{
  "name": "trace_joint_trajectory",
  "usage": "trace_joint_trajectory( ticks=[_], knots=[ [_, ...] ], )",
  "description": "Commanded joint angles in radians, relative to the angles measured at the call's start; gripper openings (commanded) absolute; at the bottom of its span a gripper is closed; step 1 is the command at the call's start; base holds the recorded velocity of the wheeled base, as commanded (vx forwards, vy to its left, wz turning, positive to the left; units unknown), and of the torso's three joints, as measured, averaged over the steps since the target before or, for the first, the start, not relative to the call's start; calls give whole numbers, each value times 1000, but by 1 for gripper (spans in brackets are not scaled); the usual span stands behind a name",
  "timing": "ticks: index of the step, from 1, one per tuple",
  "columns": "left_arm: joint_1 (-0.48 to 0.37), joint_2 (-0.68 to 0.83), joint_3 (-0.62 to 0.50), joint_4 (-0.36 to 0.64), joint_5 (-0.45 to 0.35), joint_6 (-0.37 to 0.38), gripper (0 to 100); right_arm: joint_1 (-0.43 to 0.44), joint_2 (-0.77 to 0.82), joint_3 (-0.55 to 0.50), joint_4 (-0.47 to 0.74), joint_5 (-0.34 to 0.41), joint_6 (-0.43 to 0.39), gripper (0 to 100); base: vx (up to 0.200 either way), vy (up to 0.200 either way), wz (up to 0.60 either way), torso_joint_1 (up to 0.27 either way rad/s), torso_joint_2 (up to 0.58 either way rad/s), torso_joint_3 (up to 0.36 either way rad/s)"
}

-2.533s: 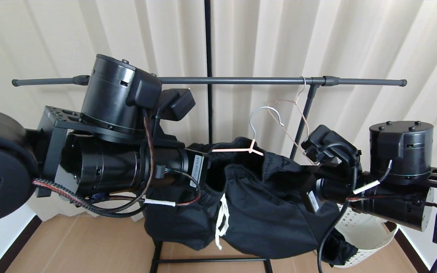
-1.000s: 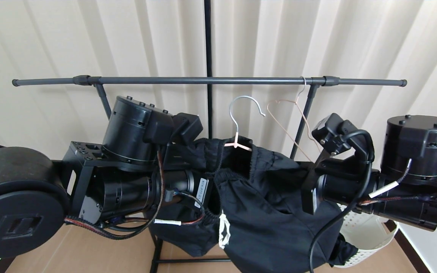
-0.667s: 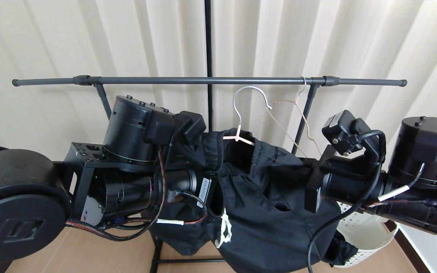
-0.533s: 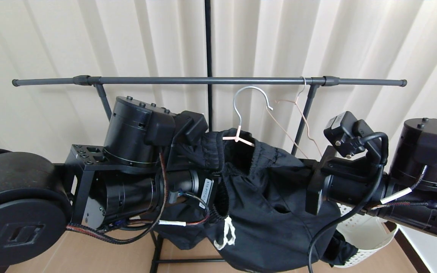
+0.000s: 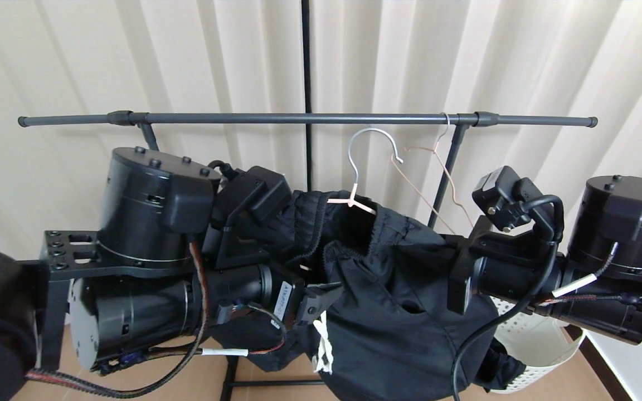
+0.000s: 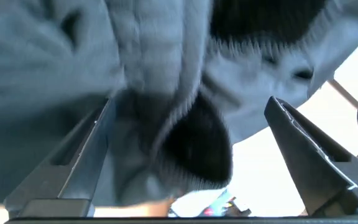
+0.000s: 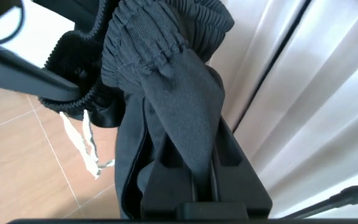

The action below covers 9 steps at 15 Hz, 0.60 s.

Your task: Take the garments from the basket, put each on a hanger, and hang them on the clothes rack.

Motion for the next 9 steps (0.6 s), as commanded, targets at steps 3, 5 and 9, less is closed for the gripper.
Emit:
trace_joint_trajectory(
  ticks=[3, 5, 9],
  knots=[
    [23, -162, 162, -61, -6, 131, 100, -45, 74, 6, -35, 46, -5, 0, 0, 0, 0, 0, 0, 0],
    [81, -207, 185, -61, -86, 198, 100, -52, 74, 14, -36, 75, -7, 0, 0, 0, 0, 0, 0, 0],
    [359, -188, 139, -62, -445, 353, 100, -81, 65, 80, -36, 173, -139, 0, 0, 0, 0, 0, 0, 0]
  ],
)
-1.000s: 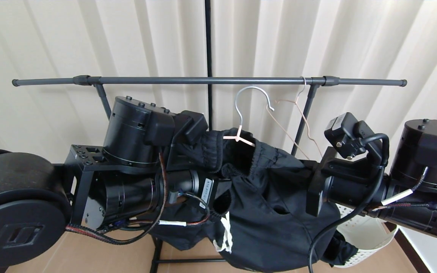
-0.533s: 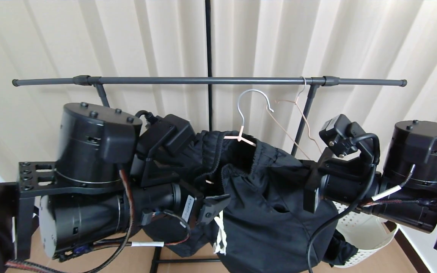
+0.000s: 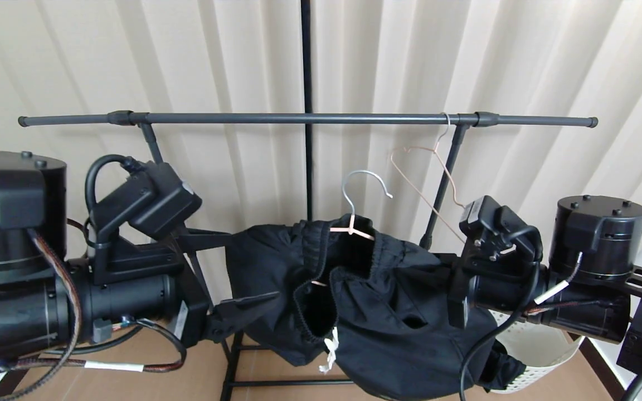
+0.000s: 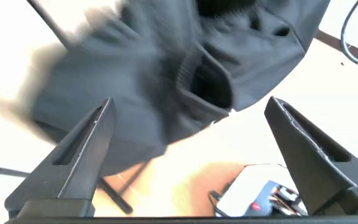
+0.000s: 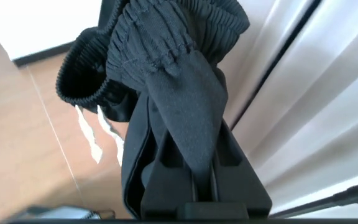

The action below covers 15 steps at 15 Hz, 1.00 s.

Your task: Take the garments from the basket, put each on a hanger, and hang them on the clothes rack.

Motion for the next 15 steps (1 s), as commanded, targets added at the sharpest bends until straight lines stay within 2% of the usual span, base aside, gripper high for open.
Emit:
trace_joint_trajectory(
  ticks=[1, 4, 8, 12, 13, 15],
  knots=[
    [153, 40, -37, 0, -173, 104, 100, -16, -6, 32, 0, 58, -23, 0, 0, 0, 0, 0, 0, 0],
    [170, 119, -32, 0, -300, 219, 100, -21, -42, 47, 0, 123, -26, 0, 0, 0, 0, 0, 0, 0],
    [87, 144, -31, -12, -320, 309, 100, -21, -81, 78, 2, 221, -27, 0, 0, 0, 0, 0, 0, 0],
    [53, 162, -26, -15, -322, 311, 100, -19, -108, 91, 2, 278, -29, 0, 0, 0, 0, 0, 0, 0],
    [45, 161, -16, -15, -322, 309, 100, -19, -120, 93, 3, 312, -27, 0, 0, 0, 0, 0, 0, 0],
    [38, 159, -6, -15, -322, 306, 100, -19, -131, 98, 3, 325, -27, 0, 0, 0, 0, 0, 0, 0]
  ],
)
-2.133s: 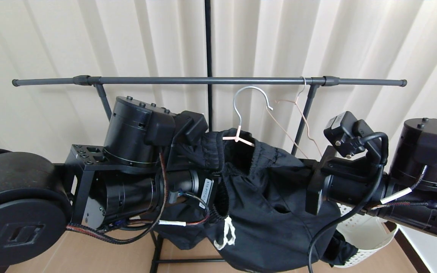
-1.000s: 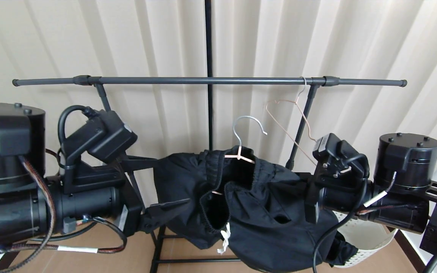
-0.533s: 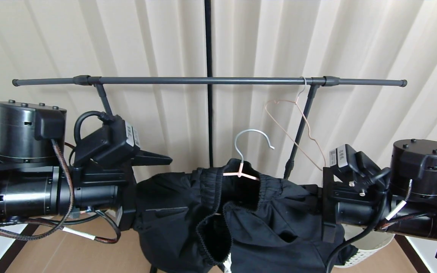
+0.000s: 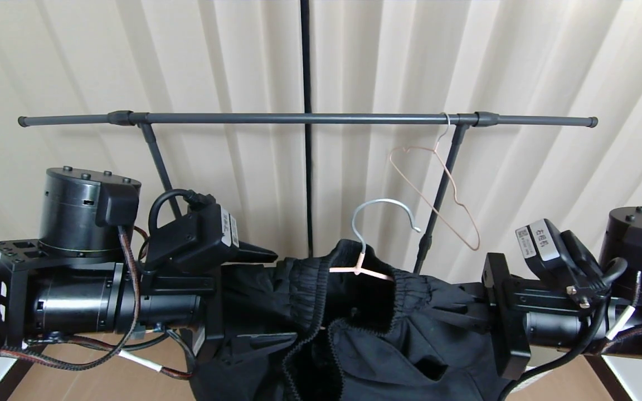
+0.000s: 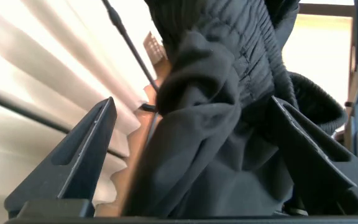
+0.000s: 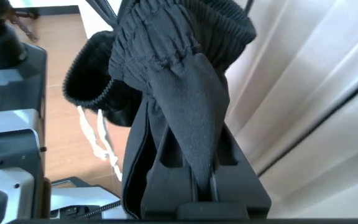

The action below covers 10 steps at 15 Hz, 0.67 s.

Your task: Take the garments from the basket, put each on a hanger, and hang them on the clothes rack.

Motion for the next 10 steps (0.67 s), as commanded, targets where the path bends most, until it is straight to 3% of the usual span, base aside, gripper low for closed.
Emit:
trace_joint_trajectory(
  ticks=[1, 2, 3, 10],
  knots=[
    [-6, 3, 5, 0, 1, -1, 100, 0, -15, 2, 0, 1, 0, 0, 0, 0, 0, 0, 0, 0],
    [-6, 2, 8, 0, 1, -3, 100, 0, -18, 2, -2, 1, 0, 0, 0, 0, 0, 0, 0, 0],
    [-8, 0, 13, 0, 1, -3, 0, 0, -18, 2, -2, 1, 0, 0, 0, 0, 0, 0, 0, 0],
    [-11, -18, 25, 0, 5, -6, 0, 0, -12, -1, -3, -2, -2, 0, 0, 0, 0, 0, 0, 0]
  ],
)
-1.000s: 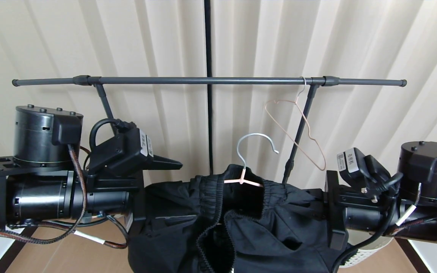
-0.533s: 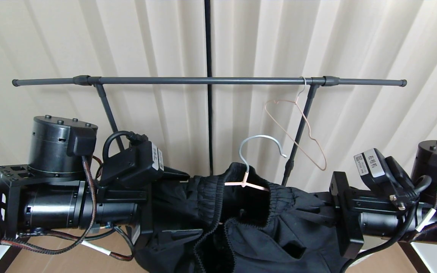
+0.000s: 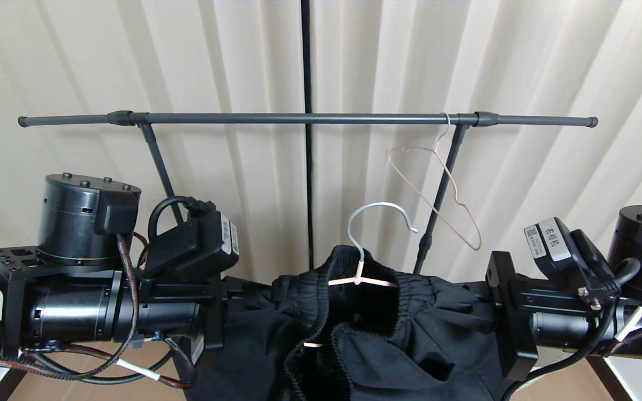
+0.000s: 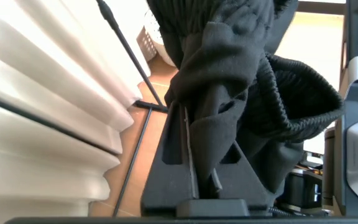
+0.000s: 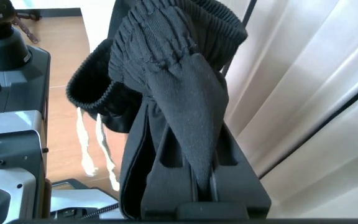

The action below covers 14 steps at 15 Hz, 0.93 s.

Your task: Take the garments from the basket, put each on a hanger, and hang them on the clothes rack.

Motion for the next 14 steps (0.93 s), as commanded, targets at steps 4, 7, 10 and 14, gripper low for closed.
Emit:
trace_joint_trajectory(
  ticks=[4, 7, 10, 14],
  knots=[
    [7, -37, 15, 1, 1, -3, 0, 0, 7, -4, -2, -2, 1, 100, 0, 0, 0, 0, 0, 0],
    [31, -59, 15, 1, 6, -21, 0, -27, 0, -10, -3, -5, 1, 100, 0, 0, 0, 0, 0, 0],
    [85, -94, 35, 1, 6, -46, 0, -101, -8, -26, -5, 1, 1, 100, 0, 0, 0, 0, 0, 0],
    [155, -135, 59, 1, 6, -61, 0, -112, -20, -29, -3, 4, 1, 100, 0, 0, 0, 0, 0, 0]
  ],
)
